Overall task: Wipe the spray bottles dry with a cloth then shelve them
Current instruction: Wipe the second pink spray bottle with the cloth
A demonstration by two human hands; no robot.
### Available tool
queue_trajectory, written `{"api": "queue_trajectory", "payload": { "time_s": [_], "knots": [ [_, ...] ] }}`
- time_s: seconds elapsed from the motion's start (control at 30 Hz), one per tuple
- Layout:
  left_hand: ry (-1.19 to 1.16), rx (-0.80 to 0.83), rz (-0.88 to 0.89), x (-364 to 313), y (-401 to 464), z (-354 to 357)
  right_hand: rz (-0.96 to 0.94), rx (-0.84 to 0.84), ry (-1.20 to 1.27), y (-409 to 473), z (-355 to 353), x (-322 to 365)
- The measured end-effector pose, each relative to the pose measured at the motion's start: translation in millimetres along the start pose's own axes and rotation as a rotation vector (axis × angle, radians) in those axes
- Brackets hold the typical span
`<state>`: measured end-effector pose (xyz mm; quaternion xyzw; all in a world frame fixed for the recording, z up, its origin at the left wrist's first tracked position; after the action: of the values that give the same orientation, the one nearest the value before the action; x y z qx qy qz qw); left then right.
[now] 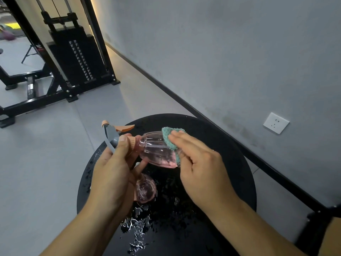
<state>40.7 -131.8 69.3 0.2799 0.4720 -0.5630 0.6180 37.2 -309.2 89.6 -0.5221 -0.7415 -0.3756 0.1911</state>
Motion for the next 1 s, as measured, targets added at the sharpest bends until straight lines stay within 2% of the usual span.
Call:
{"api": "queue_trajectory", "payload": {
  "time_s": [0.17,0.33,0.5,0.63,0.8,1.0],
  "knots": [
    [0.018,0.034,-0.025,6,-3,1,-0.065,0.054,-0.051,-4,8,9],
    [-0.015,0.024,-0.003,1,1,-1,0.011,-0.056,0.118,-1,-1,-3],
    [0.003,0.060,0.015,3,-1,3,0.032,-0.113,0.177,-2,2,-4],
    [-0.033,0.079,0.017,0,2,2,-0.028,-0.127,0.134,-6,3,2],
    [-0.166,0.114,-0.055,2,9,-4,-0.004,-0.095,0.092,-4,5,-2],
    [-0.139,0.134,-0.077,6,3,-2,0.007,-0.058,0.002,-4,9,1]
  ]
}}
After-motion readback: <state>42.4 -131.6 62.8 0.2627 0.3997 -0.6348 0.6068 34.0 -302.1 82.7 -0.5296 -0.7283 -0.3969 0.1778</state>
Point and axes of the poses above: each hand's wrist, its own y-axis towards the middle knuckle, its own z-axis out of the palm, x = y × z, the point moved 5 cm from there along y, towards the middle knuckle, and after that the axes turned 7 degrees about x, right-handed, at the moved point
